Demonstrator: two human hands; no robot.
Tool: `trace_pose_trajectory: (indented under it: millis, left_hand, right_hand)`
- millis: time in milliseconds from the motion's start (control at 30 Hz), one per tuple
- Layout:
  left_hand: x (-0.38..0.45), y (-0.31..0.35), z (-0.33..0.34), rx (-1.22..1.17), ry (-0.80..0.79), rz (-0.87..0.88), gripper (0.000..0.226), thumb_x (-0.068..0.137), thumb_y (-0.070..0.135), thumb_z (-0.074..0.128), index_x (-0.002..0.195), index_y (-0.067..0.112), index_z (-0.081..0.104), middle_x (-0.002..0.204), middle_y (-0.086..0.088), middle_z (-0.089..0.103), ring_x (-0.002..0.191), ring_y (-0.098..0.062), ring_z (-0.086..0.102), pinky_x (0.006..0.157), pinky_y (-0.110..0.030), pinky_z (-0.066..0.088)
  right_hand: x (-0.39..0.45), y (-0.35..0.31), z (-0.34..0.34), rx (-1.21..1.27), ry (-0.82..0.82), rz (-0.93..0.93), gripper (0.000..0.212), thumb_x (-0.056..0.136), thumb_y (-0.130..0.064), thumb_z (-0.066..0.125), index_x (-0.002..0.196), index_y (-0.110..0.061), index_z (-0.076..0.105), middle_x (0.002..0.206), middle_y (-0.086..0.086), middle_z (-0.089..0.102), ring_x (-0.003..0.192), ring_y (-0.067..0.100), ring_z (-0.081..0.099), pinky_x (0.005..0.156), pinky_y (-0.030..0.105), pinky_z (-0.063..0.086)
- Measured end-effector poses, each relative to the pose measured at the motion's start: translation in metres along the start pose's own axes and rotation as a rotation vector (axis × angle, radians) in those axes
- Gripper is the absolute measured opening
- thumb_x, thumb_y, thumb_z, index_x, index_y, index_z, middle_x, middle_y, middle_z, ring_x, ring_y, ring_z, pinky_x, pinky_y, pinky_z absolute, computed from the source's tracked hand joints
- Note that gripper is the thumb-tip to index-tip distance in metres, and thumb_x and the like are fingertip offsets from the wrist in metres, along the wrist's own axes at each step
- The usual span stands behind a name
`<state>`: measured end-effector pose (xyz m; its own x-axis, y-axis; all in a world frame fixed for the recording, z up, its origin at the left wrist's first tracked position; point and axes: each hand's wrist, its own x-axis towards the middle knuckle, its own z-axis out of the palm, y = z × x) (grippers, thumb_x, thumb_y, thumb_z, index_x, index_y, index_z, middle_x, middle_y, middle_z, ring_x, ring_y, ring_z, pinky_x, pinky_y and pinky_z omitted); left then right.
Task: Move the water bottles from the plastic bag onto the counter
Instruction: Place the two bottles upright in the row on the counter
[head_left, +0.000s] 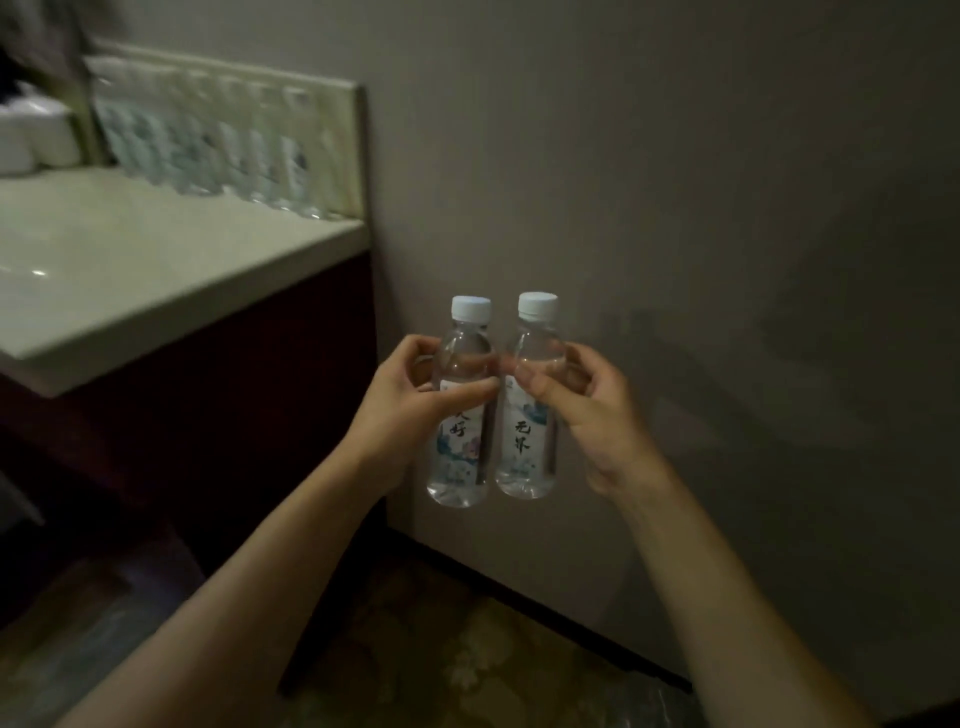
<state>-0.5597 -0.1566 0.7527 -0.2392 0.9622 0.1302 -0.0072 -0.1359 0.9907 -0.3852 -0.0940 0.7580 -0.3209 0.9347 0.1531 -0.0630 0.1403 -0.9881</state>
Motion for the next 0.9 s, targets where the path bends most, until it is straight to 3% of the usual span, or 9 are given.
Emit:
trace_pose_trajectory:
  millis: [167, 333, 500, 600, 700, 833, 900]
  left_hand:
    - [-0.012, 0.035, -0.082, 0.043, 0.092, 0.095, 0.057, 0.061, 0.021, 0.085, 0.109, 0.009, 0.058, 0.103, -0.005, 0.074, 0.087, -0.014, 0.074, 0.068, -0.022, 0.055]
    - [-0.022, 0.063, -0.156, 0.109, 0.208, 0.162, 0.049, 0.069, 0.015, 0.086, 0.109, 0.007, 0.058, 0.104, -0.006, 0.074, 0.09, -0.02, 0.074, 0.072, -0.03, 0.058]
    - [-0.024, 0.082, -0.209, 0.193, 0.289, 0.2, 0.053, 0.064, 0.03, 0.088, 0.108, 0.013, 0.061, 0.104, -0.004, 0.075, 0.093, -0.019, 0.074, 0.08, -0.041, 0.061]
    - [-0.019, 0.088, -0.232, 0.22, 0.352, 0.21, 0.06, 0.057, 0.043, 0.086, 0.108, 0.021, 0.064, 0.107, -0.005, 0.072, 0.096, -0.02, 0.072, 0.08, -0.044, 0.061]
    - [-0.005, 0.091, -0.253, 0.223, 0.395, 0.236, 0.054, 0.057, 0.044, 0.084, 0.106, 0.033, 0.063, 0.109, -0.007, 0.07, 0.099, -0.02, 0.071, 0.083, -0.04, 0.06]
    - [0.024, 0.087, -0.282, 0.231, 0.46, 0.238, 0.08, 0.059, 0.045, 0.086, 0.129, 0.02, 0.059, 0.114, -0.005, 0.069, 0.101, -0.018, 0.07, 0.087, -0.044, 0.059]
    - [0.041, 0.083, -0.296, 0.237, 0.484, 0.234, 0.077, 0.063, 0.042, 0.087, 0.131, 0.021, 0.058, 0.115, -0.003, 0.069, 0.101, -0.017, 0.07, 0.088, -0.044, 0.058]
  right_hand:
    - [0.009, -0.027, 0.086, 0.045, -0.093, -0.079, 0.029, 0.078, -0.014, 0.075, 0.104, -0.019, 0.061, 0.096, -0.001, 0.074, 0.088, 0.007, 0.071, 0.068, 0.017, 0.053]
    - [0.018, -0.048, 0.164, 0.077, -0.175, -0.119, 0.037, 0.08, -0.012, 0.075, 0.113, -0.009, 0.06, 0.1, 0.003, 0.075, 0.092, 0.01, 0.072, 0.069, 0.019, 0.054]
    - [0.035, -0.059, 0.223, 0.087, -0.202, -0.169, 0.031, 0.081, -0.013, 0.076, 0.107, -0.003, 0.062, 0.093, 0.011, 0.07, 0.088, 0.02, 0.069, 0.082, 0.036, 0.057]
    - [0.049, -0.064, 0.249, 0.082, -0.222, -0.204, 0.028, 0.082, -0.013, 0.076, 0.105, -0.005, 0.062, 0.092, 0.009, 0.07, 0.086, 0.018, 0.069, 0.082, 0.035, 0.057]
    - [0.072, -0.062, 0.275, 0.055, -0.256, -0.227, 0.036, 0.081, -0.021, 0.078, 0.11, -0.009, 0.062, 0.103, 0.013, 0.071, 0.092, 0.021, 0.071, 0.081, 0.036, 0.059]
    - [0.109, -0.054, 0.303, 0.011, -0.282, -0.259, 0.041, 0.079, -0.035, 0.078, 0.112, -0.016, 0.062, 0.108, 0.014, 0.069, 0.097, 0.024, 0.07, 0.086, 0.046, 0.058]
    - [0.125, -0.051, 0.316, 0.008, -0.278, -0.26, 0.057, 0.074, -0.045, 0.078, 0.12, -0.017, 0.059, 0.11, 0.009, 0.069, 0.1, 0.02, 0.069, 0.09, 0.048, 0.056]
